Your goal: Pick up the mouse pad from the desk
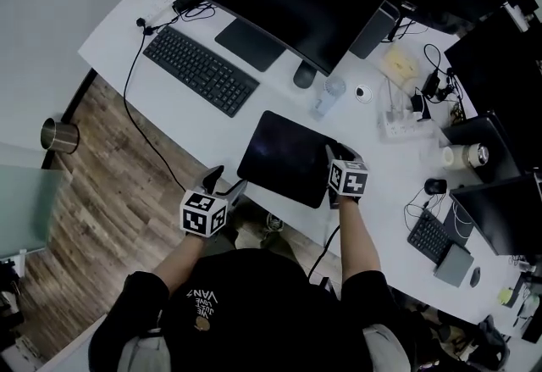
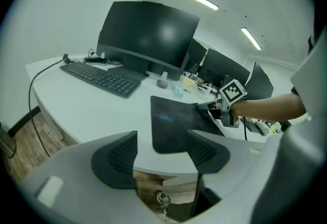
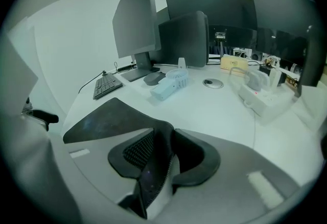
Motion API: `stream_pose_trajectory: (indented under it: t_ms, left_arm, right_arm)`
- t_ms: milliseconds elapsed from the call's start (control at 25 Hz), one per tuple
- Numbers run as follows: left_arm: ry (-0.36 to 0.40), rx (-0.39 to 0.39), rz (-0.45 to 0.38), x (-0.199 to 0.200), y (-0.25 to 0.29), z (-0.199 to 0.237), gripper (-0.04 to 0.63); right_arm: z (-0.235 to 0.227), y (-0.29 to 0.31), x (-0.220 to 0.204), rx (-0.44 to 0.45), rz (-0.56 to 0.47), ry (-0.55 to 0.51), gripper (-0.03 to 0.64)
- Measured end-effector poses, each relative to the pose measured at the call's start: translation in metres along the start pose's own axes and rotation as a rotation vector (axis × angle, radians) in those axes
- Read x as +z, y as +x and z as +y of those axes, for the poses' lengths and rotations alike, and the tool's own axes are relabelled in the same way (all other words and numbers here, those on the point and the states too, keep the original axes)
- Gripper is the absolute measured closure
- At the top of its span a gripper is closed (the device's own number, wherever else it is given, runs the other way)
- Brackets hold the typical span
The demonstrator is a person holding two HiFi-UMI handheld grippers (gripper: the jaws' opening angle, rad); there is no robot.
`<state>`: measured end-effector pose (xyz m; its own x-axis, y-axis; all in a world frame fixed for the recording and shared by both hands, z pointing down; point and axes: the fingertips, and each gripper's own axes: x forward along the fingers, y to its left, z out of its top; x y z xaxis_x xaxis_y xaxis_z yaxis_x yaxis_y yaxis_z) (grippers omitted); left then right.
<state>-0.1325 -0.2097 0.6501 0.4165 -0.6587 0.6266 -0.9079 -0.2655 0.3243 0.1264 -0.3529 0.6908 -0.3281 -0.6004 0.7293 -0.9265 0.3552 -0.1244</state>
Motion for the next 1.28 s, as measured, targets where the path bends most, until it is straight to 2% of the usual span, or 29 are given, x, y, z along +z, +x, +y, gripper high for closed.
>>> stream_pose_trajectory:
  t_ms: [160, 400, 1000, 1160, 1280]
  left_arm:
    - [-0.020, -0.016, 0.057, -0.005, 0.016, -0.004, 0.305]
    - [-0.043, 0.006, 0.136, -0.016, 0.030, -0.005, 0.299]
    - [-0.107, 0.039, 0.113, -0.006, 0.057, -0.016, 0.304]
    - [-0.153, 0.026, 0.129, -0.006, 0.059, -0.013, 0.427]
    - [-0.204, -0.003, 0.113, -0.003, 0.058, -0.010, 0.461]
  right_arm:
    - [0.007, -0.008, 0.005, -0.003, -0.029, 0.001, 0.542]
    - [0.018, -0.026, 0.009, -0.014, -0.081, 0.023, 0.558]
    - [0.043, -0.050, 0.011, 0.032, -0.153, 0.056, 0.565]
    - [0.048, -0.056, 0.012, 0.023, -0.168, 0.069, 0.566]
    - [0.048, -0.062, 0.014, 0.006, -0.178, 0.068, 0.566]
